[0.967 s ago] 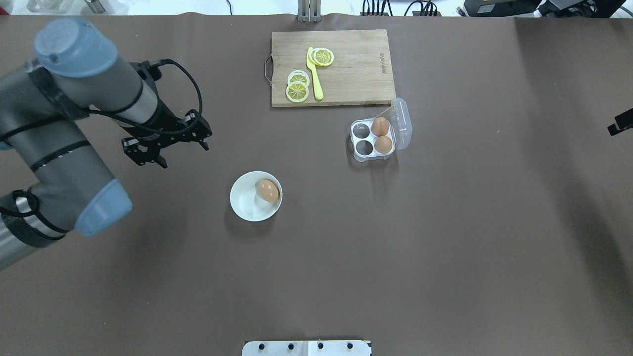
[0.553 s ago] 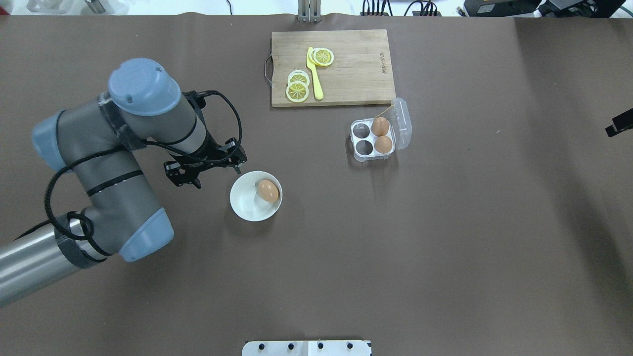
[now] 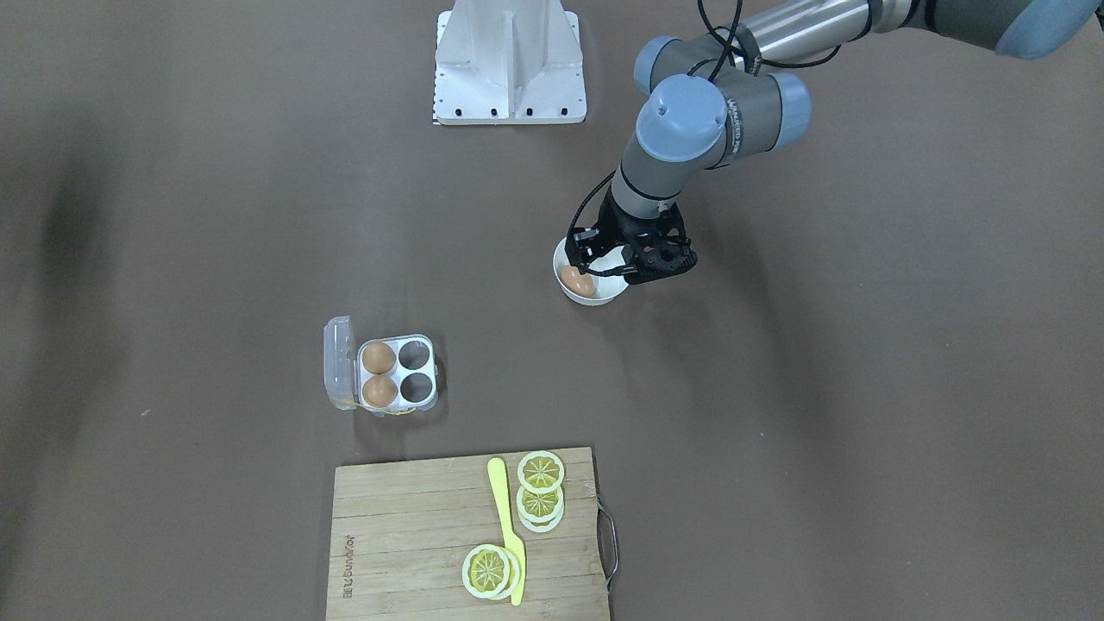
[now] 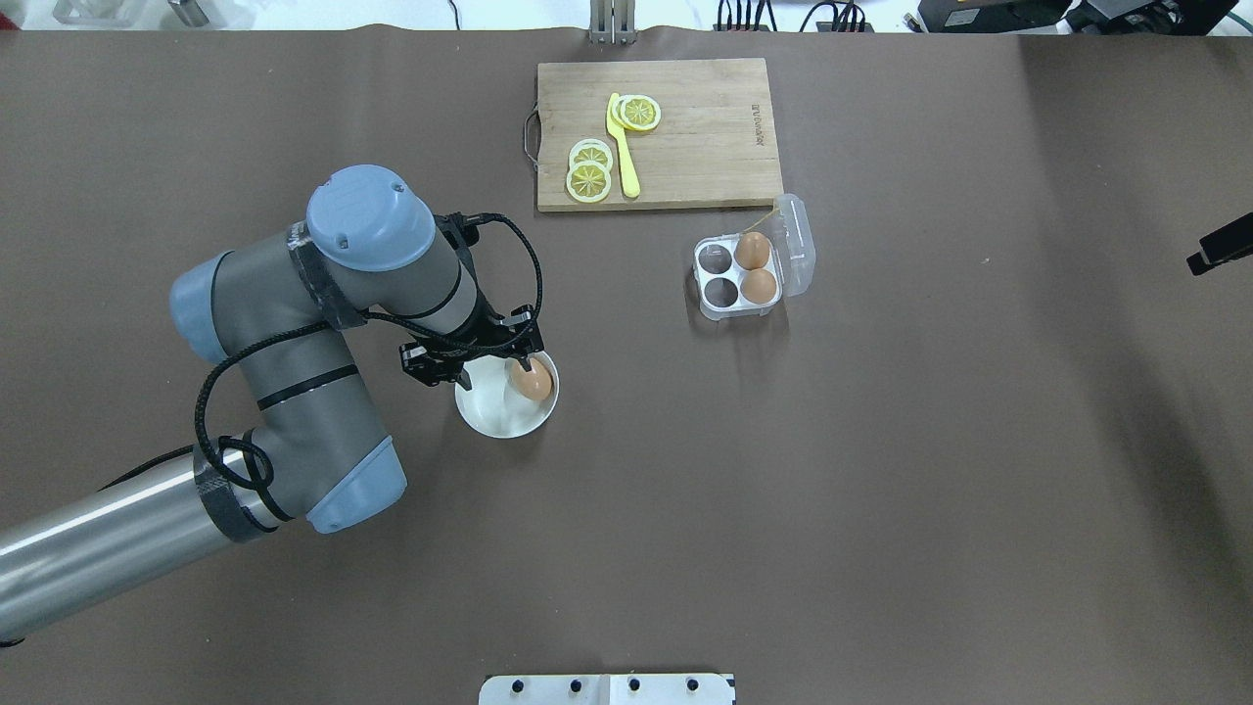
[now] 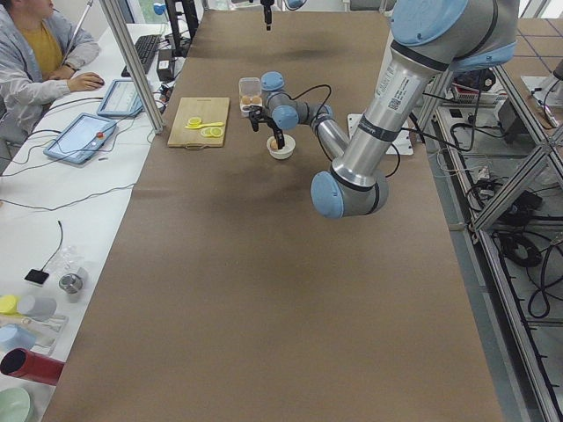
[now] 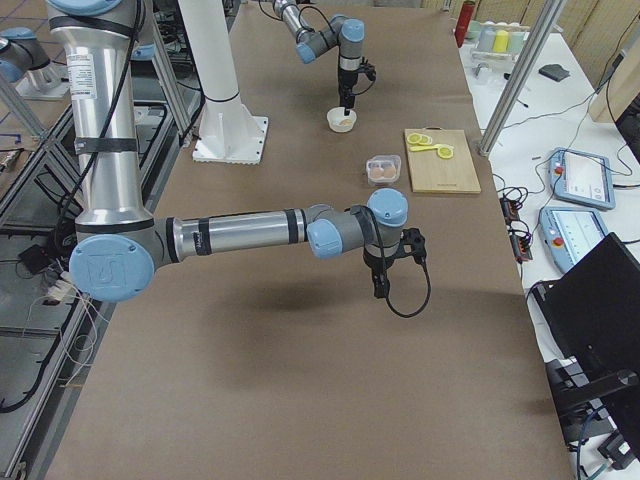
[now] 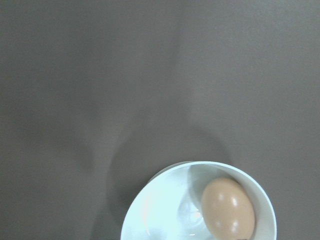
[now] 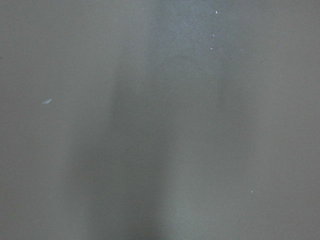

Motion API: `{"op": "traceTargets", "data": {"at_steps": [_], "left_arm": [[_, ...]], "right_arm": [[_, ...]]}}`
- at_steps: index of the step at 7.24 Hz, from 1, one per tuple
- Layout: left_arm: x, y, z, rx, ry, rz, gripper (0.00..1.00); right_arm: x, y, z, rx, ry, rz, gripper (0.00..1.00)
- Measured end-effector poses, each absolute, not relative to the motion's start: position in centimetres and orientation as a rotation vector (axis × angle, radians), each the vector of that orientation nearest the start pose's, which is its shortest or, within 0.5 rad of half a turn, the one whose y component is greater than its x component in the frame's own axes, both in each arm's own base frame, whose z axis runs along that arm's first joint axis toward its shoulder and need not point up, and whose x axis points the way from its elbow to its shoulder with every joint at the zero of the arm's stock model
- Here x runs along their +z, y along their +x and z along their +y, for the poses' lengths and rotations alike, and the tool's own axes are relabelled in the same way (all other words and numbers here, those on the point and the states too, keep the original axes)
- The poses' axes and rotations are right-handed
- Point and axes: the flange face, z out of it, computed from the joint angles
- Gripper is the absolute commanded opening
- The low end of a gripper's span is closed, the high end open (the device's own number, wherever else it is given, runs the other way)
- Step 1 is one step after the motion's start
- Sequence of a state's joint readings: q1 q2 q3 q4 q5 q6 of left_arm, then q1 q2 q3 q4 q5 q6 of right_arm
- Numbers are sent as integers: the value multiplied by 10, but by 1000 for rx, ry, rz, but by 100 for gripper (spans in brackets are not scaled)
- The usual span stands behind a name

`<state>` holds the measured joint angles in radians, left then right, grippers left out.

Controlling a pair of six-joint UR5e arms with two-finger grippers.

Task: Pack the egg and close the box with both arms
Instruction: 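Lower the left gripper and close it on the brown egg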

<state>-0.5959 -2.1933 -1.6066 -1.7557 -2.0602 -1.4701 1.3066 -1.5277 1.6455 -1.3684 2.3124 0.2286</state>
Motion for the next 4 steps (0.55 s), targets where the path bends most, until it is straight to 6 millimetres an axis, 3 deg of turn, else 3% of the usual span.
{"op": "traceTargets", "data": {"at_steps": [4], "left_arm": [[257,546,-457,-255,-158,969,64]], "right_arm": [[580,-77,-524,-157,114,-783,100]]}}
